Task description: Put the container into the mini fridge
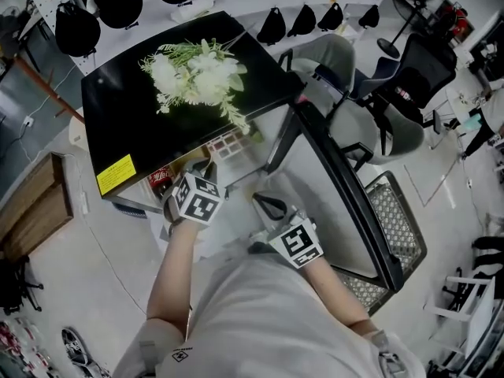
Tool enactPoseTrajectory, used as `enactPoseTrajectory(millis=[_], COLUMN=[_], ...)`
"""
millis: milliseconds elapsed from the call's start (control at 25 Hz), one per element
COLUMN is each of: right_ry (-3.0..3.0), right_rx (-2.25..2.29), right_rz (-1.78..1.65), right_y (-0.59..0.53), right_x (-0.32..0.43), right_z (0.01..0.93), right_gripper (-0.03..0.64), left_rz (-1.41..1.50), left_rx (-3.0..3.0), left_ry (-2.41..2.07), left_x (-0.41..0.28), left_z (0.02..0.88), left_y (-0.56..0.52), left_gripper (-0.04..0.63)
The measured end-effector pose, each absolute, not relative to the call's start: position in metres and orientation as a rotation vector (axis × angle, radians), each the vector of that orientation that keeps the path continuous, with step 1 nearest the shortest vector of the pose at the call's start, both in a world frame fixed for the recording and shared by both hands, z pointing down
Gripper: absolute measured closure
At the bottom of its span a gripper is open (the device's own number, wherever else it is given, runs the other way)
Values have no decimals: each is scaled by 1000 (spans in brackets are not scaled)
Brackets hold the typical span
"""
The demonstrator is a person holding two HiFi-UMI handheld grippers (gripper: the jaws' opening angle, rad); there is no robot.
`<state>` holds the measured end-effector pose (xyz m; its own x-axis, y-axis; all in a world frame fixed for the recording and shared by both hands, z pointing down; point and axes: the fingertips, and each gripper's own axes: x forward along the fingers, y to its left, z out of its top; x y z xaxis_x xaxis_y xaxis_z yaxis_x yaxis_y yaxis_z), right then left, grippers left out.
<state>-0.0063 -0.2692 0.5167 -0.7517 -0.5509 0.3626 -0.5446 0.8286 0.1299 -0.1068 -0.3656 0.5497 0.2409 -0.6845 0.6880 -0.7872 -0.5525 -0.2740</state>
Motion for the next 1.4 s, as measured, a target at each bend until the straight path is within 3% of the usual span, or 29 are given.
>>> enactPoseTrajectory(millis=[520, 760, 1000, 1120, 1400], right_ry=[-2607, -2610, -2624, -2632, -2678], right_rx=[821, 822, 813, 787, 709], right_rz=[-21, -22, -7, -1, -30], right_y=[-272, -271, -268, -265, -258], right_x=[6, 7, 0, -8, -33], right_z=[519, 517, 517, 518, 512], right_gripper=[614, 614, 614, 614, 614], left_rz=[1263, 1230, 1123, 1061, 894], left_rx=[2353, 2362, 2395, 2412, 2409], left_ry=[-1456, -1486, -1537, -1562, -1636], left_x=[-105, -104, -100, -99, -110], left_z=[555, 548, 530, 522, 509], left_y=[-378, -374, -358, -345, -307], left_gripper=[546, 495, 488, 492, 577])
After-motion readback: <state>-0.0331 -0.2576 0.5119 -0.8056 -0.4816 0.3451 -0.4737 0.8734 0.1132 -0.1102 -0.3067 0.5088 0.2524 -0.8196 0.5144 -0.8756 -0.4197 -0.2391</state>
